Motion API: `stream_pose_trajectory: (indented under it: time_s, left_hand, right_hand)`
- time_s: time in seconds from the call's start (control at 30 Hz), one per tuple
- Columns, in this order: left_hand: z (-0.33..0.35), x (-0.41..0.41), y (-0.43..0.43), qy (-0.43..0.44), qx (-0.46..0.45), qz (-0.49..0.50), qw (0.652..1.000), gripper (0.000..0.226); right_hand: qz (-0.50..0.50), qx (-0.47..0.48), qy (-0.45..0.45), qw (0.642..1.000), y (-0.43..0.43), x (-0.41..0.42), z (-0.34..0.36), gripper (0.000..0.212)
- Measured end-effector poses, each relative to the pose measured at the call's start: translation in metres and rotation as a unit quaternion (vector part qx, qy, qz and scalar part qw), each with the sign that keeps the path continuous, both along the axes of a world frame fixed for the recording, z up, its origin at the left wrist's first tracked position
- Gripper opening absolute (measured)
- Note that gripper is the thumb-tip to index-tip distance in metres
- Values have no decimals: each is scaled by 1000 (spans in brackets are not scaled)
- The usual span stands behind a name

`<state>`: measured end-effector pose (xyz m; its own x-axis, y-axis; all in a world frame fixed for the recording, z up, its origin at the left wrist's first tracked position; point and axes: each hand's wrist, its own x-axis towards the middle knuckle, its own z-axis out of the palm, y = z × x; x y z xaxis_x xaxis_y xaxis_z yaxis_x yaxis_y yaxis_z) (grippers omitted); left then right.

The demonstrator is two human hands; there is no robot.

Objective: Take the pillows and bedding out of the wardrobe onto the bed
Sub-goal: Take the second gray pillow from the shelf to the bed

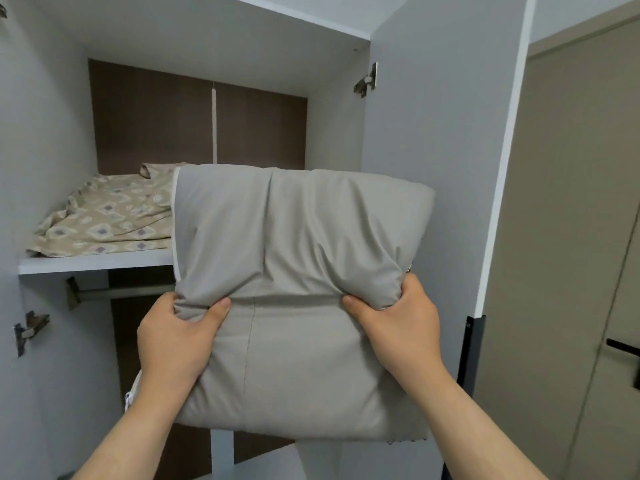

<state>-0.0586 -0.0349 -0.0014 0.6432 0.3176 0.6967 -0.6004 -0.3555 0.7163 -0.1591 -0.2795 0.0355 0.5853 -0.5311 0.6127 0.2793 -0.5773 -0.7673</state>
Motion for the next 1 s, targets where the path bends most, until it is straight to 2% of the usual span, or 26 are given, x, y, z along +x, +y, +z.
stream_pose_trajectory:
  time_s: [0.07, 0.13, 0.27, 0.3, 0.37, 0.4, 0.67, 0.8, 1.0]
  left_hand:
    - [-10, 1, 10, 0, 0, -2, 1000, 42]
    - [-24, 9, 22, 27, -21, 4, 999, 59]
    - [-43, 14, 30, 127, -16, -66, 990, 93]
    - [-42, 6, 25, 121, -1, -66, 990, 84]
    - [-40, -12, 18, 74, 13, -45, 996, 51]
    - [-38, -23, 12, 61, 15, -61, 996, 45]
    - [-26, -110, -72, 35, 21, -238, 970, 38]
    - [-6, -177, -136, 13, 34, -325, 945, 54]
    - [9, -285, -228, -4, 14, -444, 896, 42]
  right_hand:
    - [-14, 6, 12, 1000, 11, -12, -3, 49]
    - [-27, 13, 22, 999, 23, -21, -11, 51]
    - [-69, 20, 40, 997, 39, -36, -32, 51]
    - [-84, 24, 45, 995, 41, -43, -38, 51]
    - [-108, 33, 54, 992, 42, -61, -45, 49]
    - [-124, 36, 58, 990, 42, -72, -47, 49]
    - [-290, -2, 40, 956, 12, -214, -33, 47]
    - [-372, -3, 12, 928, -17, -305, -22, 46]
    - [-476, -17, -6, 879, -59, -435, -13, 48]
